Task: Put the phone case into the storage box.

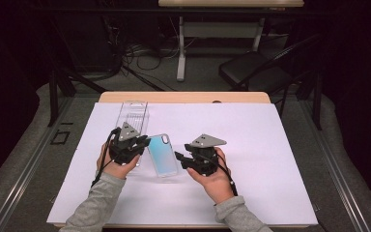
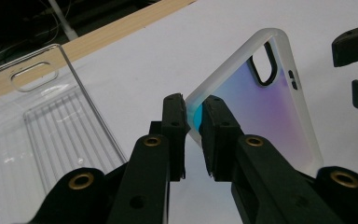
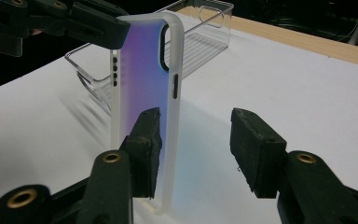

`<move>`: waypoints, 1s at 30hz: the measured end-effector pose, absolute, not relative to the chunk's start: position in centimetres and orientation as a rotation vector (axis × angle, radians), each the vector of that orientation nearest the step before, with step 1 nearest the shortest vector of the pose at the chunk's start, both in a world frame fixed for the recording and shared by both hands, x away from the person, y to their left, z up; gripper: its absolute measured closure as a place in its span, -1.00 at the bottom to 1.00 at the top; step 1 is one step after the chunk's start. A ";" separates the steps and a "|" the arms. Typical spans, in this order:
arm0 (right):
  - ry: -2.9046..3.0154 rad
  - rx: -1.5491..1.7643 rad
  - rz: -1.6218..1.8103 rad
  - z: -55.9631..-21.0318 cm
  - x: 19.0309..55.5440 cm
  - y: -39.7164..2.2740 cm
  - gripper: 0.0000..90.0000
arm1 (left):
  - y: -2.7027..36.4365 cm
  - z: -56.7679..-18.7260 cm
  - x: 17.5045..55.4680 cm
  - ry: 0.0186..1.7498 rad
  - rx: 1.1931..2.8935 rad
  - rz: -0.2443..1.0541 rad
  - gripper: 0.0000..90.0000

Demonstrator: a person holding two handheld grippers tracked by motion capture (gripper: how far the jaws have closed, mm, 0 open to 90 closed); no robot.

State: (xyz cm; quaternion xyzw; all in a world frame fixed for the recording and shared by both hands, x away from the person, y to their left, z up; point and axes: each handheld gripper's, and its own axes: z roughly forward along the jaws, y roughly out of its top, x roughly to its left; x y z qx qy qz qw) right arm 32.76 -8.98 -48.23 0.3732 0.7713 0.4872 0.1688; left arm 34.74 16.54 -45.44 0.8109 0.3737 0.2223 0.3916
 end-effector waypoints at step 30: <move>2.148 1.144 1.347 -48.3 34.2 -11.6 -0.01 | 18.7 -44.4 36.9 0.959 1.988 0.502 0.78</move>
